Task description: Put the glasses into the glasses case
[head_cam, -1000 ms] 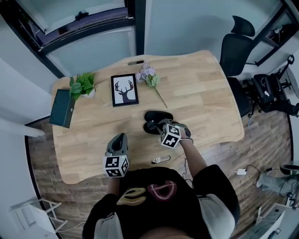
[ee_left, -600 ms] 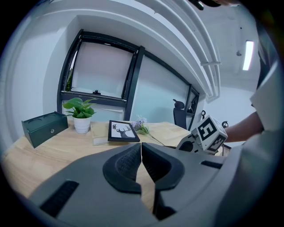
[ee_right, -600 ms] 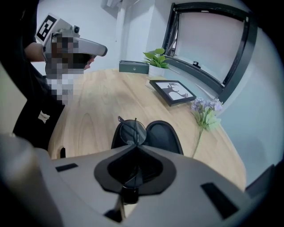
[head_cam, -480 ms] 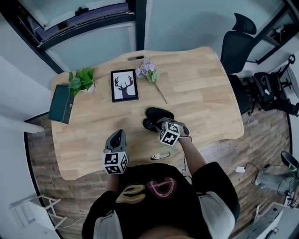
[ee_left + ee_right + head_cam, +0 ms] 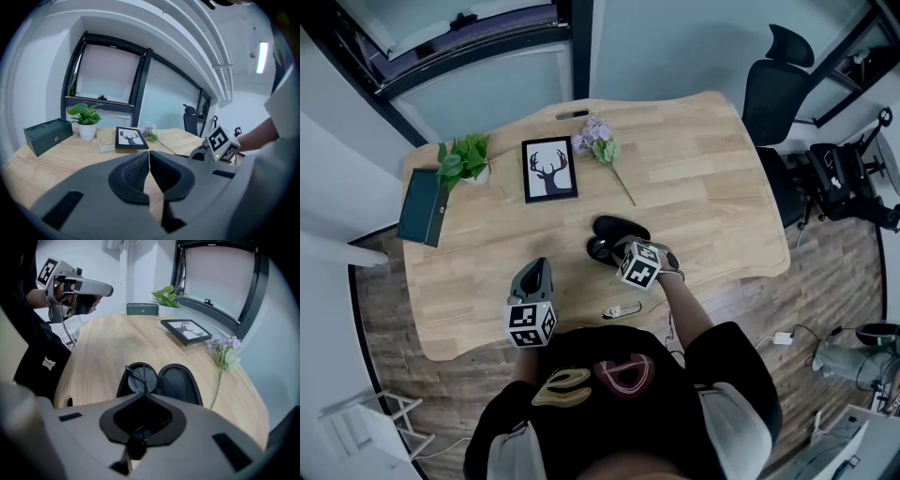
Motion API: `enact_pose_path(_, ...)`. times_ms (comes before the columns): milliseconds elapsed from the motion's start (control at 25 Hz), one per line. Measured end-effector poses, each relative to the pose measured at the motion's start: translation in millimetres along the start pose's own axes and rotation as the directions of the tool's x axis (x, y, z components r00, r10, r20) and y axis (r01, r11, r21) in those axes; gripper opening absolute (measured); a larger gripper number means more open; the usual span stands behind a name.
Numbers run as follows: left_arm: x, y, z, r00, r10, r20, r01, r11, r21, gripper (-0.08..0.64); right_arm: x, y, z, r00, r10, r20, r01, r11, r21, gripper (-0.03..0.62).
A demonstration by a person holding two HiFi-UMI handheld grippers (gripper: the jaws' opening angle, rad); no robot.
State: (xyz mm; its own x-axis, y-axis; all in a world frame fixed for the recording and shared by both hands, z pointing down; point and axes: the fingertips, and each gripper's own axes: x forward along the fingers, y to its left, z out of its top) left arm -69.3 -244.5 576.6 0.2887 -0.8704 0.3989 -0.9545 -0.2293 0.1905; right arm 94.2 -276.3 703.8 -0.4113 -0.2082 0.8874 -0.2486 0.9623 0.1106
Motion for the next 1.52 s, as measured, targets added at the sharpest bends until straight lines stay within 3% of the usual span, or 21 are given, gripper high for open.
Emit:
enact_pose_path(640, -1, 1, -4, 1.000, 0.010, -0.010, -0.010, 1.000, 0.004, 0.018, 5, 0, -1, 0.998, 0.064, 0.007, -0.065, 0.994, 0.094, 0.020)
enact_pose_path(800, -2, 4, -5, 1.000, 0.011, -0.008, -0.011, 1.000, 0.002, 0.018, 4, -2, 0, 0.998, 0.055, 0.011, -0.056, 0.992, 0.113, 0.099)
enact_pose_path(960, -2, 5, -6, 1.000, 0.015, -0.010, -0.015, 1.000, -0.001, 0.018, 2, -2, -1, 0.999, 0.049, 0.013, -0.050, 0.990, 0.131, 0.125)
enact_pose_path(1280, -2, 2, -10, 1.000, 0.004, -0.015, -0.004, 1.000, -0.008, 0.018, -11, -15, -5, 0.999, -0.029, 0.041, 0.022, 0.987, 0.160, 0.144)
enact_pose_path(1520, -1, -2, -5, 1.000, -0.018, 0.000, 0.018, 1.000, -0.016, 0.018, -31, -17, 3, 0.989, -0.100, 0.110, 0.072, 0.970, 0.233, 0.166)
